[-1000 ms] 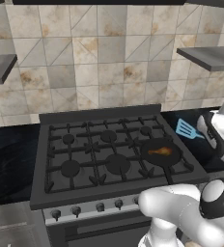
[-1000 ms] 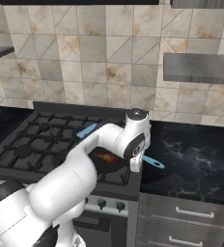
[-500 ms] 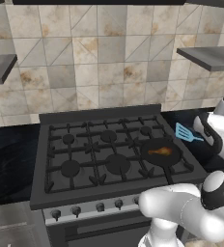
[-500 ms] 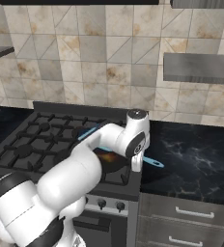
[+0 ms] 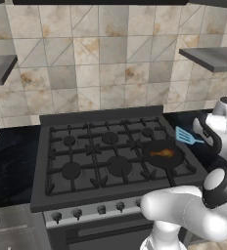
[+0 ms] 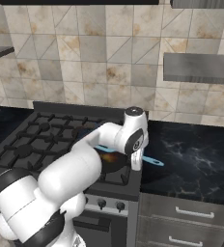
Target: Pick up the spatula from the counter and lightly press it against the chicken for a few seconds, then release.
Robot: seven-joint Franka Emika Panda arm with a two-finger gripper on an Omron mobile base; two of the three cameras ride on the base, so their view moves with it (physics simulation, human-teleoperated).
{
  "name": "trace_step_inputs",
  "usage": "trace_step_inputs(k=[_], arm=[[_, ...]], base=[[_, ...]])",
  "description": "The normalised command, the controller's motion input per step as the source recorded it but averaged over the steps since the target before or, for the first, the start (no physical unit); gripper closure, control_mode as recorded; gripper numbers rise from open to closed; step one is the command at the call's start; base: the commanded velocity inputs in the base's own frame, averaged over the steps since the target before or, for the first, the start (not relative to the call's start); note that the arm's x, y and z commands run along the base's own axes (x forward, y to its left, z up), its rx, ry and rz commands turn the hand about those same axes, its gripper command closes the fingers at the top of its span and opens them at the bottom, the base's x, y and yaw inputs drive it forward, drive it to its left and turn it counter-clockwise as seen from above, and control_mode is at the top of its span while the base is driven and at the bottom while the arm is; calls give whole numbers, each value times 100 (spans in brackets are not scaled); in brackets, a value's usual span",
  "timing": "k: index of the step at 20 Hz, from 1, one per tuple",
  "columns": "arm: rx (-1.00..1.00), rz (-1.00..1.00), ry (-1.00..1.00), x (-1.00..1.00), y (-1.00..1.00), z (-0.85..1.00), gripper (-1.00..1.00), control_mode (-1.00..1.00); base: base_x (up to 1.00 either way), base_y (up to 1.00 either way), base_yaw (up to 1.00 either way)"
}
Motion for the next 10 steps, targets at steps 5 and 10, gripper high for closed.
trace_step_inputs(k=[5,10], arm=[[-5,0,0,0,10,-5,100,-100],[-8,0,0,0,15,-8,100,-100]], base=[[0,0,0],[0,0,0]])
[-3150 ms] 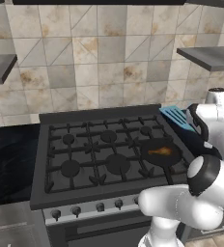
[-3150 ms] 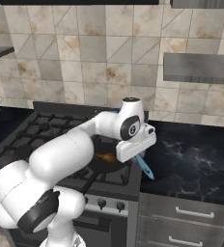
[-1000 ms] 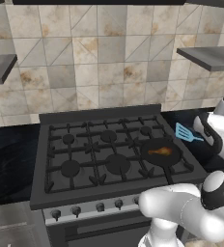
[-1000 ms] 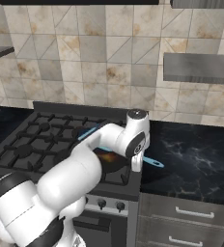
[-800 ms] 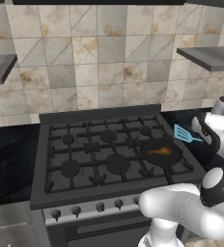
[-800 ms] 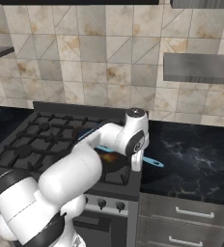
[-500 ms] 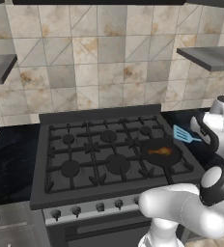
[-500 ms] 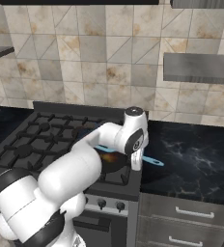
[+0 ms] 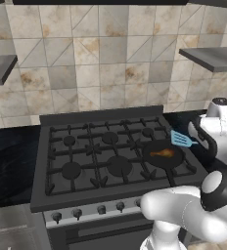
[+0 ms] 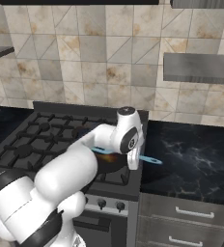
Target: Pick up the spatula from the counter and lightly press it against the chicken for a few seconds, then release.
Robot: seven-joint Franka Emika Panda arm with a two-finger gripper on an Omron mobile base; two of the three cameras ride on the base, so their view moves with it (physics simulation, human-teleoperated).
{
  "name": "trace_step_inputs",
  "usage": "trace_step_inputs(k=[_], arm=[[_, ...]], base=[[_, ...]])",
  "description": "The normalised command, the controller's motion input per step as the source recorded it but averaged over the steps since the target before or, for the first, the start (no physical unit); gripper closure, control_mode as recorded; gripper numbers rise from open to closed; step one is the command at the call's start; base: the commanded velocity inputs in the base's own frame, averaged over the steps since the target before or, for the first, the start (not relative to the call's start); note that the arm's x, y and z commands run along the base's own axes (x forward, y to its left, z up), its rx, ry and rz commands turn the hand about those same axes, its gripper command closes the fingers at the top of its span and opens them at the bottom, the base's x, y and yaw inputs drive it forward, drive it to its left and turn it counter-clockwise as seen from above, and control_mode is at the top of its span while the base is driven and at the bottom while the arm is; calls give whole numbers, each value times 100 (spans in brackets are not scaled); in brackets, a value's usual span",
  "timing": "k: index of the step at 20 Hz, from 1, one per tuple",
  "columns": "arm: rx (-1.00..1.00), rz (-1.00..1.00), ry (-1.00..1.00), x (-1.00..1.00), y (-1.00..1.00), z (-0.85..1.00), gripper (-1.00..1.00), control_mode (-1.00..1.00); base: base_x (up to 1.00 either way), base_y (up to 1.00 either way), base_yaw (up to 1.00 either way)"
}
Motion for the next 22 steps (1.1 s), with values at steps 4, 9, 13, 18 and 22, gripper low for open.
trace_step_inputs(k=[4,9,13,18,22], arm=[[-11,0,2,0,7,-13,100,-100],[-12,0,5,3,3,-18,100,-100],[-7,0,5,14,0,-6,100,-100],[0,0,6,24,0,0,100,-100],[0,2,5,27,0,0,100,-100]], base=[[0,0,0],[0,0,0],[0,0,0],[0,0,0],[0,0,0]])
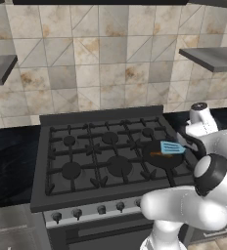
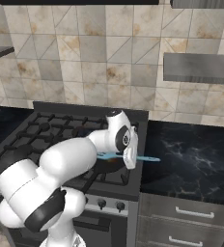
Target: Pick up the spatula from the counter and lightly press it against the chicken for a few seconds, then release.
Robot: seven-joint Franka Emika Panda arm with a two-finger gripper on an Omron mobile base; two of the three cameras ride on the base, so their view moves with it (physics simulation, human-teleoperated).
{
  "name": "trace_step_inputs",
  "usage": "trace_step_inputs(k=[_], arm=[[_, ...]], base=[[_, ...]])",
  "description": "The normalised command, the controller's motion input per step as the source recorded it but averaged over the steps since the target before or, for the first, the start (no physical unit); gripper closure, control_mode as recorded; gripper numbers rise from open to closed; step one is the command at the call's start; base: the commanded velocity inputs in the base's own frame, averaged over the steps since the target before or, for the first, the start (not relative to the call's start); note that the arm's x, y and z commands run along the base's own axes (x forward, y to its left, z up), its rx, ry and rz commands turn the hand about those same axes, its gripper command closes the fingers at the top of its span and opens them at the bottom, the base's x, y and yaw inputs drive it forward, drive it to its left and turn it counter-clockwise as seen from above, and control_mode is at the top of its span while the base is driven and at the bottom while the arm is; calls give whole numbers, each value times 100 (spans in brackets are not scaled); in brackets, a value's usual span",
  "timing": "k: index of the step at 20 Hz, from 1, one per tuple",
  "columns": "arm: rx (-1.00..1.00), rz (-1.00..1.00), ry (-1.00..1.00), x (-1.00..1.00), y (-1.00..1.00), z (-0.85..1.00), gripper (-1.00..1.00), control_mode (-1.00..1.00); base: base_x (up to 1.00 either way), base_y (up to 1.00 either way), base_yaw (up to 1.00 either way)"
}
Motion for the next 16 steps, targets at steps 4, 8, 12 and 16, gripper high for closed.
trace_step_inputs(k=[4,8,12,16], arm=[[0,2,5,22,0,0,100,-100],[0,1,2,14,0,-1,100,-100],[0,0,4,16,0,-8,100,-100],[0,0,6,19,0,-14,100,-100]], base=[[0,0,0],[0,0,0],[0,0,0],[0,0,0]])
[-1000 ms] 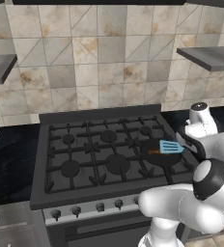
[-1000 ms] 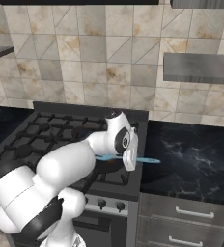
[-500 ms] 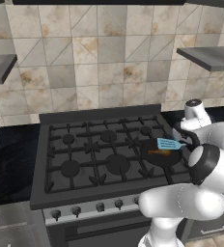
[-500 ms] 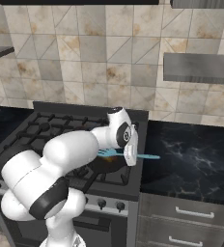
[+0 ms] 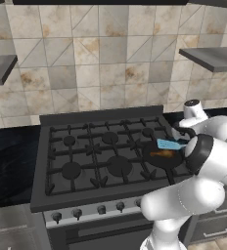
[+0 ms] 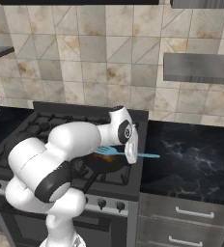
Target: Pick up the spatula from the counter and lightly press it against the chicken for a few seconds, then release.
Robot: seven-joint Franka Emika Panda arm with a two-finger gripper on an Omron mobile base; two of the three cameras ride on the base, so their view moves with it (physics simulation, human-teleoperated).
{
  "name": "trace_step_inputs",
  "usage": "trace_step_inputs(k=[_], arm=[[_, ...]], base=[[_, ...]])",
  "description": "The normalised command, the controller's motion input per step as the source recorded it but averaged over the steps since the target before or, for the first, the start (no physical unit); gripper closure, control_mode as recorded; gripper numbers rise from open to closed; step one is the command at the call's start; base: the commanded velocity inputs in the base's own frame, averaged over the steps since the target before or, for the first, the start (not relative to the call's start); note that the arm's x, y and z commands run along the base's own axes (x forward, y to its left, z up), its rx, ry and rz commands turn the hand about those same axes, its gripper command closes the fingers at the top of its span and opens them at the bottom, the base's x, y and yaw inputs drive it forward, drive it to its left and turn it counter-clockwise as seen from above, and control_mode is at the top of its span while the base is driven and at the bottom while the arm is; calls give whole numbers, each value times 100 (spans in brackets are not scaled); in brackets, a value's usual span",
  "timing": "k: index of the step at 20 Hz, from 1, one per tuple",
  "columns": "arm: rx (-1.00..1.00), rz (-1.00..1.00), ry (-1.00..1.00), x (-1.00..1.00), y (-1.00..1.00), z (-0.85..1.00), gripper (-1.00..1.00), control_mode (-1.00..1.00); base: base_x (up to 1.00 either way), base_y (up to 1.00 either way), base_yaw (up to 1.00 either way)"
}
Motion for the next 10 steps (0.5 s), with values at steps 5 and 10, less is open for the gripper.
trace_step_inputs(k=[5,10], arm=[[-1,0,2,8,-7,-12,100,-100],[0,0,0,0,-17,-4,100,-100]], base=[[0,0,0],[0,0,0]])
